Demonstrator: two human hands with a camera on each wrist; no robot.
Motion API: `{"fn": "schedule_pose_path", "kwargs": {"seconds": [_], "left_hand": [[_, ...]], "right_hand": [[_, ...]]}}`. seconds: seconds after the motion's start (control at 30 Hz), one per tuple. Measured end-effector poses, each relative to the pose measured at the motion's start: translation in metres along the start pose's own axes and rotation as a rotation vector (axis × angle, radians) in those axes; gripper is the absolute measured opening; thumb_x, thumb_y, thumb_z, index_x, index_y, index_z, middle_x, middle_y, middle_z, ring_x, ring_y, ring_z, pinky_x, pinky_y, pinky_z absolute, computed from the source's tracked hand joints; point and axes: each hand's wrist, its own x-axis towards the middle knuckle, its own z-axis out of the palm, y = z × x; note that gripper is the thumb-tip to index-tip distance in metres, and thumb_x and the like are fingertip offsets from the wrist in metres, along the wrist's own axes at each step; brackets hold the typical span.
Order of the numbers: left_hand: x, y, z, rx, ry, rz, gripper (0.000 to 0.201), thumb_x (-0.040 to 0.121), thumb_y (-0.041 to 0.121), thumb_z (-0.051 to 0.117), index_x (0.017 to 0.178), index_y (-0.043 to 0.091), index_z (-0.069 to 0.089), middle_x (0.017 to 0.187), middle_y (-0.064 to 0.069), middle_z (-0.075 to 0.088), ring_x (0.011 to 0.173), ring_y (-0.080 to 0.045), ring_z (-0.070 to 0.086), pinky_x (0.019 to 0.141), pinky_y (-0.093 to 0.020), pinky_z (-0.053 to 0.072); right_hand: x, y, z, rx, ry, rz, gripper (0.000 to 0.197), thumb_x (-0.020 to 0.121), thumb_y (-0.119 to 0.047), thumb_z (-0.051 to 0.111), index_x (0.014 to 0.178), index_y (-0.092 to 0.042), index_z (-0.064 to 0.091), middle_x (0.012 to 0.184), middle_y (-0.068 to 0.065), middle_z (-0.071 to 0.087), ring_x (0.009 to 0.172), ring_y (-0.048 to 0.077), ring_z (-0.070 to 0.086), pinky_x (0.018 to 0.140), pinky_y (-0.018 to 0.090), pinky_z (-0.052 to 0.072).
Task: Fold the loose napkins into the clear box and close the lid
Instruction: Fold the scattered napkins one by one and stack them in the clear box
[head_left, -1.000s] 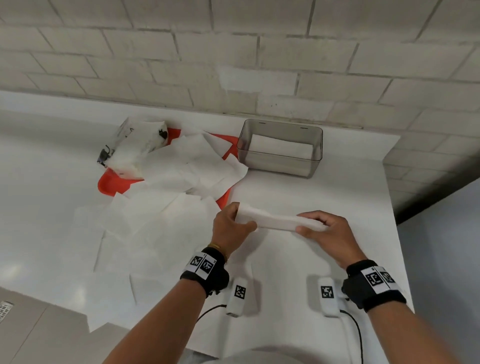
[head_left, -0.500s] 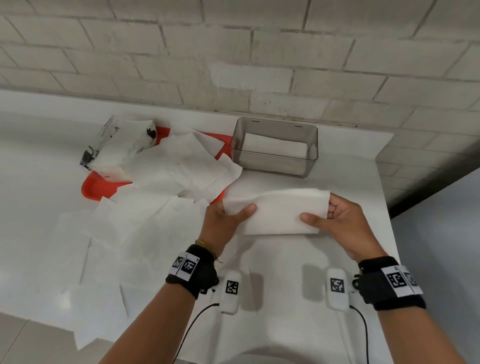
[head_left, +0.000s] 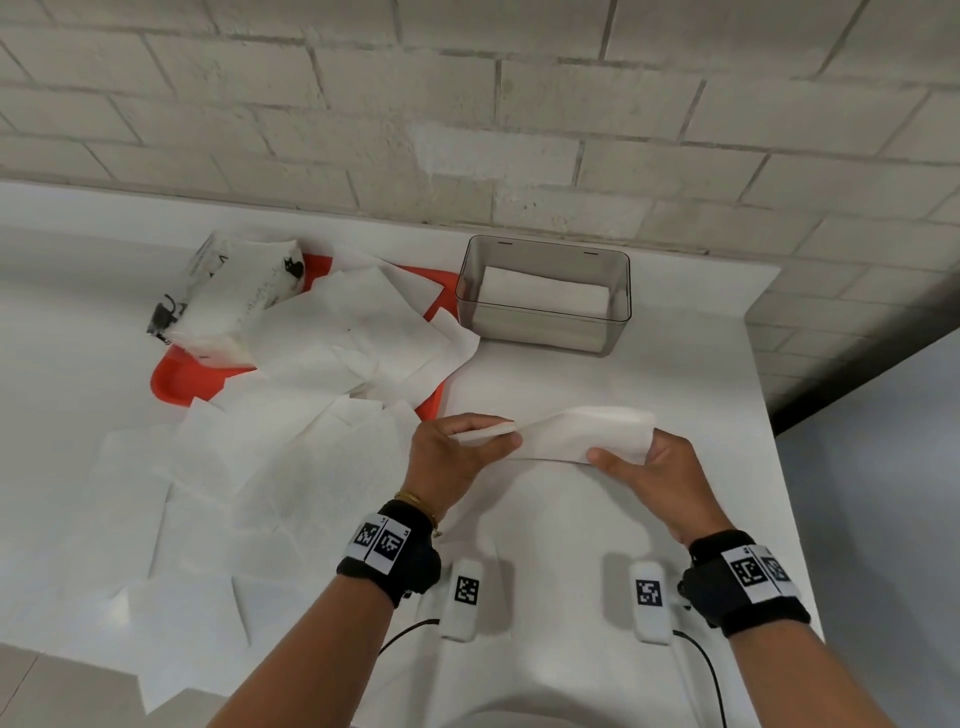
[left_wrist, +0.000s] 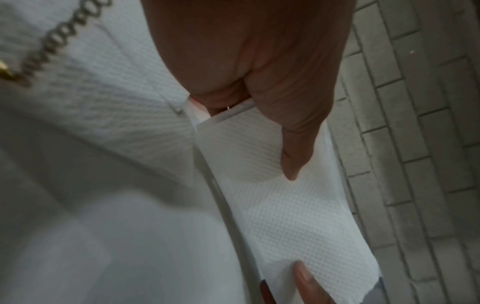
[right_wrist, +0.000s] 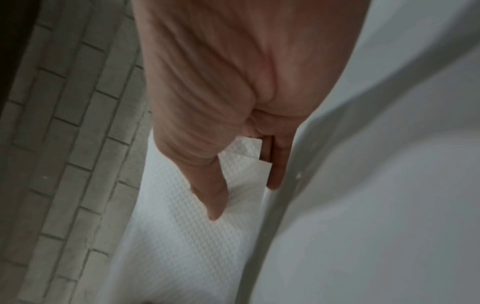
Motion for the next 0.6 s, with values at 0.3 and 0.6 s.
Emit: {"fn": "schedule_pose_path", "kwargs": {"seconds": [0.3, 0.6], "left_hand": [[-0.001, -0.015, 0.015, 0.086, 0.06, 0.001, 0.027, 0.076, -0.003, 0.083, 0.089, 0.02, 0.083, 0.091, 0.005, 0.081, 0.089, -0.021, 0.076, 0.083, -0.031, 0.062], [-0.004, -0.009, 0.029, 0.095, 0.063, -0.017, 0.034, 0.067, -0.004, 0.075, 0.087, 0.024, 0.07, 0.092, 0.009, 0.076, 0.084, -0.014, 0.073, 0.072, -0.035, 0.062]], "right_hand": [[0.001, 0.009, 0.005, -0.024, 0.074, 0.017, 0.036, 0.065, -0.019, 0.098, 0.096, -0.019, 0.08, 0.09, -0.008, 0.081, 0.086, 0.009, 0.077, 0.074, 0.024, 0.058], [-0.003, 0.007, 0.006, 0.004, 0.02, 0.008, 0.039, 0.062, -0.015, 0.1, 0.093, -0.018, 0.078, 0.089, 0.001, 0.08, 0.082, 0.014, 0.076, 0.073, 0.027, 0.059]]}}
